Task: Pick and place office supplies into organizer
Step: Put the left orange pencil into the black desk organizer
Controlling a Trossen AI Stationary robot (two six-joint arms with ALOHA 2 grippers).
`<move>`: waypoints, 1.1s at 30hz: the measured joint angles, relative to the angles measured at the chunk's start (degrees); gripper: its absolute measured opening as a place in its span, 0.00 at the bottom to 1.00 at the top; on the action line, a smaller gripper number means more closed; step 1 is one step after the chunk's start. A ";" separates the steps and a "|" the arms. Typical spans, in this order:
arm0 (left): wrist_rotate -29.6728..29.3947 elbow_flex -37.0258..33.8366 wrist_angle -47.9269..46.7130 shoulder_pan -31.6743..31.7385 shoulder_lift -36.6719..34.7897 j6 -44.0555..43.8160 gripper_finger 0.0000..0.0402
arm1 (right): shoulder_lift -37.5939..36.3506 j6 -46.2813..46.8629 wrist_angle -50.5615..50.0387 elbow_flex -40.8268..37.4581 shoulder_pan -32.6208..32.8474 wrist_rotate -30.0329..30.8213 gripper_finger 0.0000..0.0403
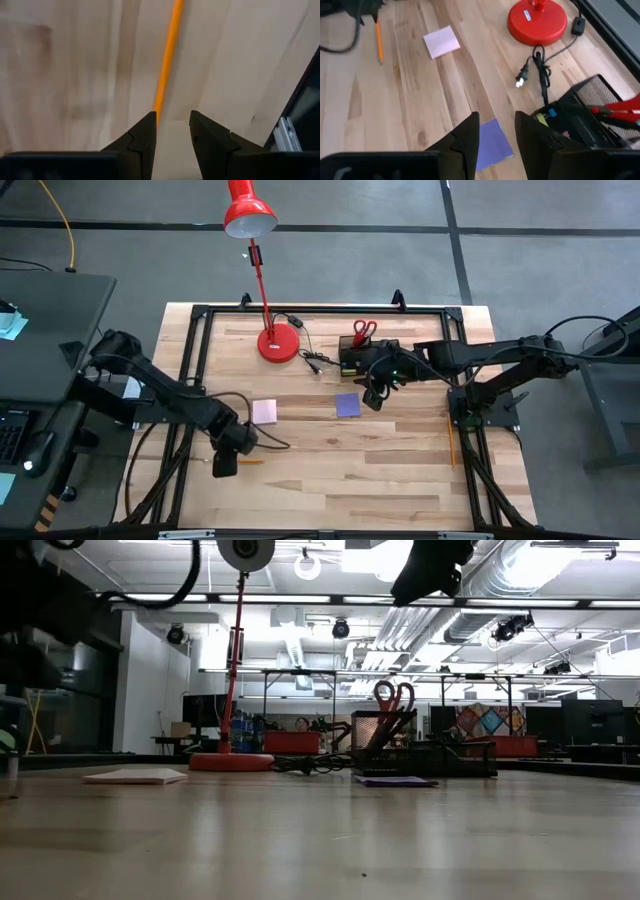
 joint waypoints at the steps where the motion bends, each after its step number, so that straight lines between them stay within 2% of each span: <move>1: 0.84 0.03 0.32 -0.60 0.85 -0.18 0.26 | 0.00 0.00 0.01 0.00 -0.02 -0.12 0.28; 11: 3.83 0.02 -3.74 -3.18 6.65 1.70 0.26 | 0.00 0.38 0.82 -0.02 -0.02 0.18 0.28; 18: 4.24 0.12 -3.62 -3.16 9.36 1.92 0.26 | 0.04 -1.23 2.07 -0.02 -0.09 1.35 0.28; 27: 7.99 0.25 -0.78 -3.18 12.09 2.83 0.26 | 0.00 -2.78 2.14 -0.02 -0.28 1.83 0.28; 30: 7.88 0.45 -0.48 -3.18 12.86 3.51 0.24 | 0.02 -3.21 2.21 -0.02 -0.39 1.73 0.28; 33: 7.82 0.46 0.09 -3.16 13.71 4.13 0.17 | 0.04 -3.78 2.28 -0.02 -0.43 1.55 0.28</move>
